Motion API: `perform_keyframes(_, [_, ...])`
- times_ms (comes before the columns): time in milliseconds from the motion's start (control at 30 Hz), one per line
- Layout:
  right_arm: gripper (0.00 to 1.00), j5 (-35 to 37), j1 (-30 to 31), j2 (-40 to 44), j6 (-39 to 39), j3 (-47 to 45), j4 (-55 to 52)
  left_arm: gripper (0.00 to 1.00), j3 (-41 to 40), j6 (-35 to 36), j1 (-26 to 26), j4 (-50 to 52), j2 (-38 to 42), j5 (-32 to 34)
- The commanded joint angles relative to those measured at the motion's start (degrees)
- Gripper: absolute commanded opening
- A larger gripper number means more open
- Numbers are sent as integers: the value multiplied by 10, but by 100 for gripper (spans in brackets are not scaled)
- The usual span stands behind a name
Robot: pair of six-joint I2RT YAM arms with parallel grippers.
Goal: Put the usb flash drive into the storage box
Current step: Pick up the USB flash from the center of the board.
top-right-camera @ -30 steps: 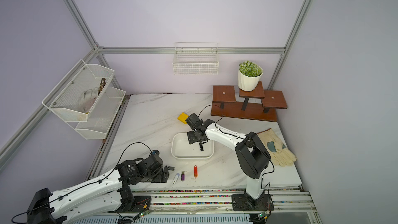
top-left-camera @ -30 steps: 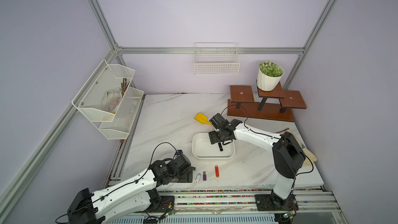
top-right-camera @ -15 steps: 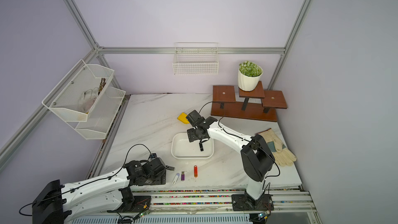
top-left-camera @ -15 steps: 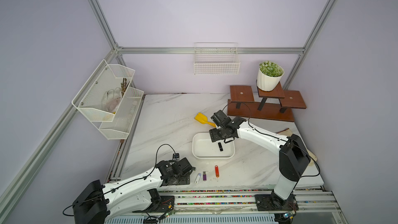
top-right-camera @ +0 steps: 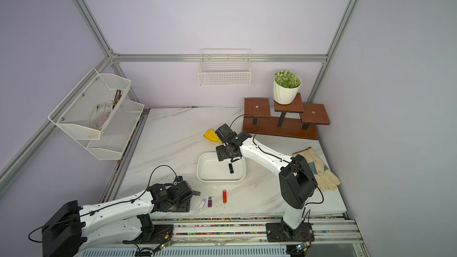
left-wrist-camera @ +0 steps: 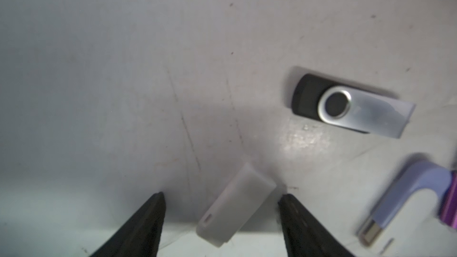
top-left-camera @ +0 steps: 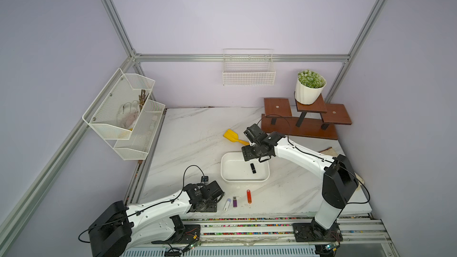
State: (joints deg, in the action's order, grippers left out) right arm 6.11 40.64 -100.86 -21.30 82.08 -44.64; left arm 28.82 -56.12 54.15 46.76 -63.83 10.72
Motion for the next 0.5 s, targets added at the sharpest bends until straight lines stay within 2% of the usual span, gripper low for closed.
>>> perform_keyframes(0, [80,3,-6,22,6,7,-9,70,6,22,3,-22,-31,-5])
perform_keyframes(233, [80,4,-11,28,7,1,-9,53,5,7,3,-3,-18,-7])
perform_keyframes(467, [80,1,-14,25,10,3,-9,53,-7,-11,3,10,20,-22])
